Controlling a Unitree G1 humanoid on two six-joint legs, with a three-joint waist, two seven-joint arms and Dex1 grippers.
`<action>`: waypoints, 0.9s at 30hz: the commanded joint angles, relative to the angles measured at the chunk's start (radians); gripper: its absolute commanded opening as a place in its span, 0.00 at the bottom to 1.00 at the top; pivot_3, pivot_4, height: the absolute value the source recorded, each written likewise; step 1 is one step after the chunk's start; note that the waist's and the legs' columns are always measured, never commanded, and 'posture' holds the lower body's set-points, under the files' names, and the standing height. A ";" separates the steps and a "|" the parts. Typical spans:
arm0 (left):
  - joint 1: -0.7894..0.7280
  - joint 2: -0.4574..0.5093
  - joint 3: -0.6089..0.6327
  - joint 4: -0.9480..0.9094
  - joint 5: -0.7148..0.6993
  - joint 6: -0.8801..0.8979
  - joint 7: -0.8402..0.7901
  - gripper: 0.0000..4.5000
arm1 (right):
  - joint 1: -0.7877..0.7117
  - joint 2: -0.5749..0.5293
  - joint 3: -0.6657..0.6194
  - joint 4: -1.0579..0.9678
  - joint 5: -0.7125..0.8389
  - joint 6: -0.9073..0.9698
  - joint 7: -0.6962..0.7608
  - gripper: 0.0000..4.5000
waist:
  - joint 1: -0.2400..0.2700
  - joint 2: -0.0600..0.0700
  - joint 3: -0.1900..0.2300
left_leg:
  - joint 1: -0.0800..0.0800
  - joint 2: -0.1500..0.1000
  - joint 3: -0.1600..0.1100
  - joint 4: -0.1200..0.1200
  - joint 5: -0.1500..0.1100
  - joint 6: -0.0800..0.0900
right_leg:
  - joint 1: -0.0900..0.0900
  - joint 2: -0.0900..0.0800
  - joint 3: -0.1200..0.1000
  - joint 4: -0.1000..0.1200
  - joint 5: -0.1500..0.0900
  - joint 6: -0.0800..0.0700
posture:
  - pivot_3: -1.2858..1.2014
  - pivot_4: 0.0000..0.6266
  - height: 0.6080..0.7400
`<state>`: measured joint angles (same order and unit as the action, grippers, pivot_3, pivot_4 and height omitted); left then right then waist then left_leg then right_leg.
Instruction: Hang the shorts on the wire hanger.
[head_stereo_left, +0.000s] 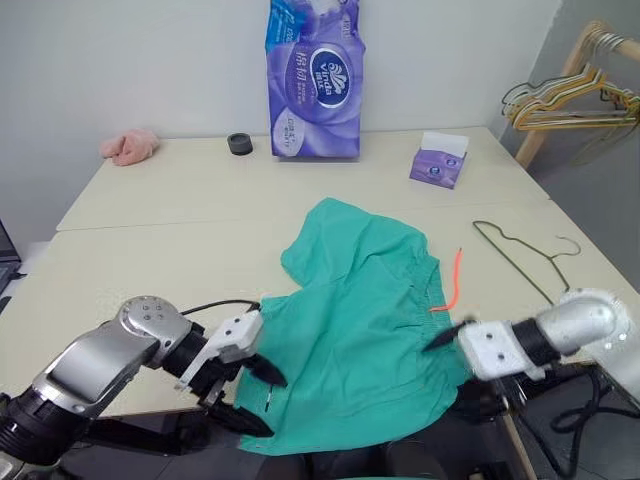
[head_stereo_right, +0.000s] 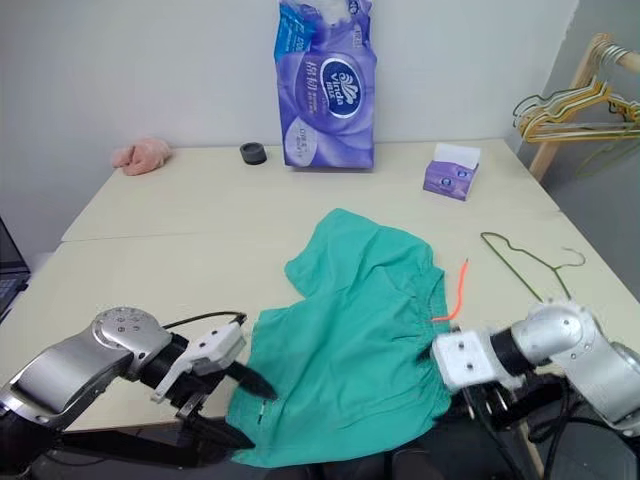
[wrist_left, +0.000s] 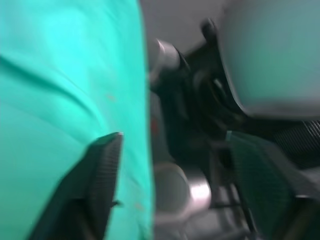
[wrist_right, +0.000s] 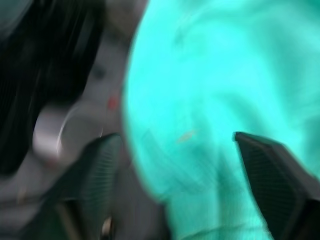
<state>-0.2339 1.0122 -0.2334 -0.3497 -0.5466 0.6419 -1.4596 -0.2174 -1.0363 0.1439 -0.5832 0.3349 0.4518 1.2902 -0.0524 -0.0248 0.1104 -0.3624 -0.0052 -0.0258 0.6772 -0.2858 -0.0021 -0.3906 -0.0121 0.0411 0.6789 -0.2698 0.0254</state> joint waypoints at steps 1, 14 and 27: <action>-0.119 -0.199 0.093 0.067 -0.033 0.040 0.243 0.98 | -0.091 0.117 -0.210 0.070 0.147 0.220 -0.222 1.00 | 0.007 -0.002 0.001 | 0.000 0.000 -0.001 0.000 0.000 0.000 | 0.000 0.000 0.000 0.000 0.000 0.000 | 0.47 0.13 1.00; -0.353 -0.545 -0.039 0.156 0.199 -0.113 0.531 0.98 | 0.032 0.233 -0.625 0.481 -0.069 0.384 -0.819 1.00 | 0.003 -0.004 0.004 | -0.002 -0.003 0.003 0.000 -0.003 -0.005 | 0.001 -0.006 0.004 -0.006 0.005 0.001 | 0.45 0.16 1.00; -0.474 -0.552 -0.080 0.235 0.209 -0.133 0.372 0.98 | -0.177 0.143 -0.518 1.086 -0.117 0.214 -0.721 1.00 | -0.095 0.004 0.010 | -0.001 -0.001 0.007 -0.001 -0.004 -0.004 | 0.002 0.002 0.010 -0.006 0.001 0.007 | 0.44 0.17 1.00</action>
<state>-0.6859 0.4640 -0.3213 -0.1018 -0.3359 0.5281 -1.0820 -0.3591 -0.8687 -0.3800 0.4813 0.2225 0.7023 0.5487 -0.1469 -0.0211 0.1204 -0.3635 -0.0064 -0.0184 0.6757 -0.2898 -0.0058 -0.3890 -0.0103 0.0518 0.6730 -0.2684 0.0326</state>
